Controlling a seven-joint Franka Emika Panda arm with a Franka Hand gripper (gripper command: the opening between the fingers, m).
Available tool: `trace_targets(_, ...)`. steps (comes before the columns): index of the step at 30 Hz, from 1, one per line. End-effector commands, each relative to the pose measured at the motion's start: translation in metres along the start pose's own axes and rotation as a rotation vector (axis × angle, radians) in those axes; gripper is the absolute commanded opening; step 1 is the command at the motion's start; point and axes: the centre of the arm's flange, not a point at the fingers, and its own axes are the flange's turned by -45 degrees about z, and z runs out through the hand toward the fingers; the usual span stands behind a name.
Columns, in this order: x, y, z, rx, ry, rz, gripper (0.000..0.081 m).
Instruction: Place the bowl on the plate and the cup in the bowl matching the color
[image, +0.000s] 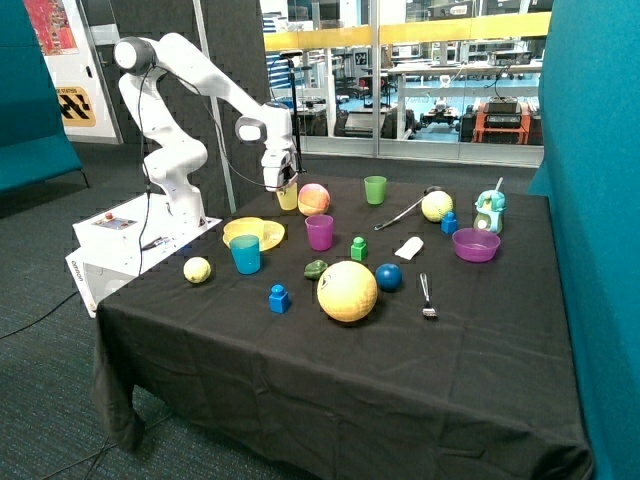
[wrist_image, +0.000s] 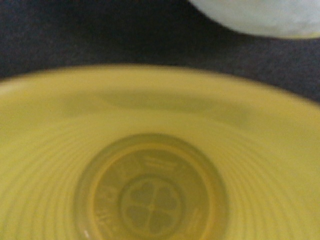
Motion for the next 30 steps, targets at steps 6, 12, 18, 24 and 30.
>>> trace_targets(6,0.009,-0.008,-0.025,0.0045,0.0028,-0.007,0.0000)
trace_targets(12,0.011,-0.010,-0.036,0.0045,0.0028,-0.008,0.0000)
trace_targets(18,0.012,-0.006,-0.059,0.0044,0.0029,-0.020,0.0000)
trace_targets(24,0.012,0.016,-0.075,0.0045,0.0028,0.008,0.0000)
trace_targets(30,0.008,0.057,-0.088,0.0046,0.0027,0.062,0.0000)
